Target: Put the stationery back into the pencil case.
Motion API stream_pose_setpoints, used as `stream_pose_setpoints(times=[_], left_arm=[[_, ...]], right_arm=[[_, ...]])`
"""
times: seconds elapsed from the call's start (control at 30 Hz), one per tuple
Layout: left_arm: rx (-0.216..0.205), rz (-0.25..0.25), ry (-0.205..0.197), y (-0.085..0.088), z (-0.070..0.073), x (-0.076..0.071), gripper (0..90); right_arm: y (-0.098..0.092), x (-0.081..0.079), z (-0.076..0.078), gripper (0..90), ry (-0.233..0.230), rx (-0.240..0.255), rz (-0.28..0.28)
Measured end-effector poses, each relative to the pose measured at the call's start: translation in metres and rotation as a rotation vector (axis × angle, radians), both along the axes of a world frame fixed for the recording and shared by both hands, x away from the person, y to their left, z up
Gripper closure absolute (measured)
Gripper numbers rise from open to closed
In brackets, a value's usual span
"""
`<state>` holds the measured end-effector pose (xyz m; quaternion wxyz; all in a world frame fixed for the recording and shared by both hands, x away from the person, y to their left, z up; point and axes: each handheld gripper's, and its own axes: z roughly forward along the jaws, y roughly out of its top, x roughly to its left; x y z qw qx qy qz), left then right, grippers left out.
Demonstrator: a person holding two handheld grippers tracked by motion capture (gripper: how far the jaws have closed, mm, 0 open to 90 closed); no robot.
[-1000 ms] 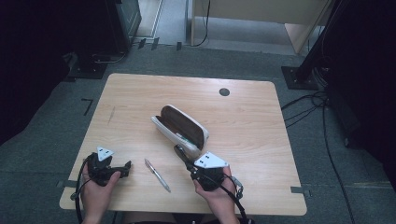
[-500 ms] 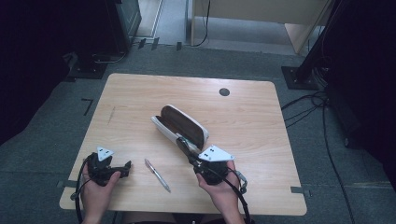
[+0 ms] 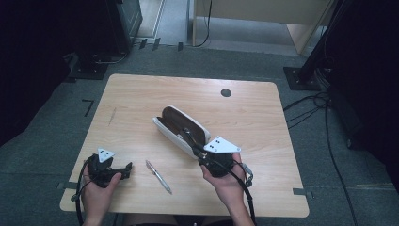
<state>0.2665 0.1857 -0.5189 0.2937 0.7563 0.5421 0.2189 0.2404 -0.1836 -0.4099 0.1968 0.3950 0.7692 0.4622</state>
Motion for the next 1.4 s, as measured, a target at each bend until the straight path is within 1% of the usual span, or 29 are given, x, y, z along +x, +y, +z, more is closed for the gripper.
stream_pose_setpoints(times=[0.17,0.27,0.47,0.53,0.73,0.83,1.0,1.13,1.27,1.4], left_arm=[[0.0,0.0,0.0,0.0,0.0,0.0,0.0],[0.0,0.0,0.001,0.0,0.0,0.0,0.0],[-0.001,0.0,0.0,0.0,0.0,0.0,0.0],[-0.002,0.002,-0.001,0.0,0.0,0.0,0.0],[0.0,0.0,-0.001,0.0,0.0,0.0,0.0],[0.001,-0.001,-0.001,0.0,0.0,0.0,0.0],[-0.001,0.002,-0.002,0.0,0.0,0.0,0.0],[-0.001,0.001,-0.001,0.0,0.0,0.0,0.0],[0.001,0.0,0.0,0.0,0.0,0.0,0.0],[-0.001,0.0,0.0,0.0,0.0,0.0,0.0]], right_arm=[[-0.004,0.009,0.005,78.9,-0.007,0.002,-0.013],[-0.006,0.014,0.007,78.9,-0.003,0.001,-0.018],[-0.007,0.026,0.006,78.9,-0.002,-0.011,-0.018],[-0.007,0.03,0.004,78.9,0.006,-0.007,-0.02],[-0.008,0.045,-0.004,78.9,0.031,-0.015,-0.025],[-0.008,0.053,-0.01,78.9,0.035,-0.018,-0.019],[-0.006,0.063,-0.017,78.9,0.05,-0.021,-0.001],[-0.004,0.07,-0.023,78.9,0.065,-0.029,0.025],[-0.001,0.076,-0.031,78.9,0.098,-0.037,0.032],[-0.001,0.083,-0.039,78.9,0.119,-0.054,0.04]])
